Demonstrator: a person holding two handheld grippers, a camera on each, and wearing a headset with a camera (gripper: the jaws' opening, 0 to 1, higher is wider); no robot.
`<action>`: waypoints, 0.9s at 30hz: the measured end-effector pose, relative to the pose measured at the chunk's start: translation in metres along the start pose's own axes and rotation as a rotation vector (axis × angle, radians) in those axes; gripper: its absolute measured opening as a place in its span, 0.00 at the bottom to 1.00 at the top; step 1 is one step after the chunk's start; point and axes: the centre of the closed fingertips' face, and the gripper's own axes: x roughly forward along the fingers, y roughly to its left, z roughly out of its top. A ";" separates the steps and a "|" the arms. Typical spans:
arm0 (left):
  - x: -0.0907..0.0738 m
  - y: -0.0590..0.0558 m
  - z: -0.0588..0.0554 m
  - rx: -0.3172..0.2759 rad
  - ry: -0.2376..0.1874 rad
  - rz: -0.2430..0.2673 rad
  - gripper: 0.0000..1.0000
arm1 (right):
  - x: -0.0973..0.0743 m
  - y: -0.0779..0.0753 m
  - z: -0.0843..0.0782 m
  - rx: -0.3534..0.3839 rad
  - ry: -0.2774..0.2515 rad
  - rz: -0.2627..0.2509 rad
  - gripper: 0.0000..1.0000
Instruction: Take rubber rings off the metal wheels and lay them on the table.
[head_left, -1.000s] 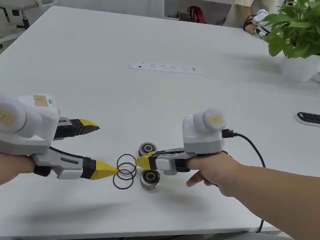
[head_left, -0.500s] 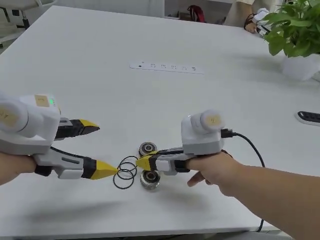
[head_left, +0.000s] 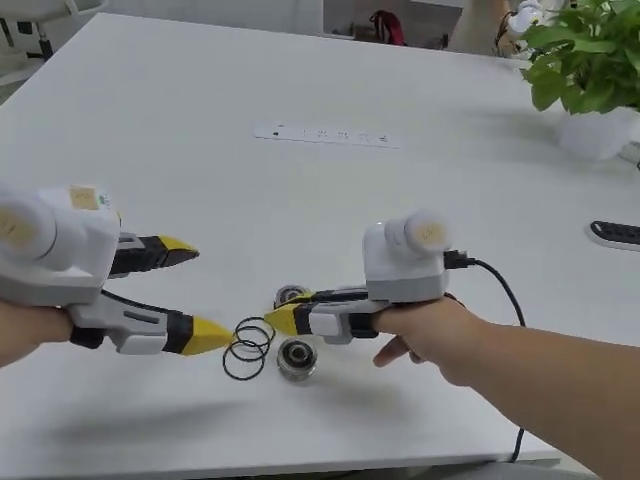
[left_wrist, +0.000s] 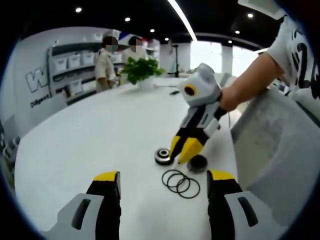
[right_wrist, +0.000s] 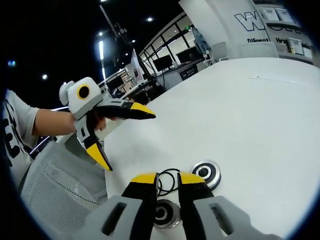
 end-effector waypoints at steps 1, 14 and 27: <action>0.001 0.000 0.001 0.001 -0.002 -0.001 0.71 | -0.001 0.000 0.001 0.000 -0.004 -0.001 0.13; 0.014 0.002 0.014 0.023 -0.003 -0.023 0.70 | -0.019 -0.013 0.015 -0.018 -0.048 -0.036 0.15; 0.030 0.003 0.022 0.028 -0.007 -0.039 0.67 | -0.032 -0.031 0.013 -0.050 -0.046 -0.082 0.17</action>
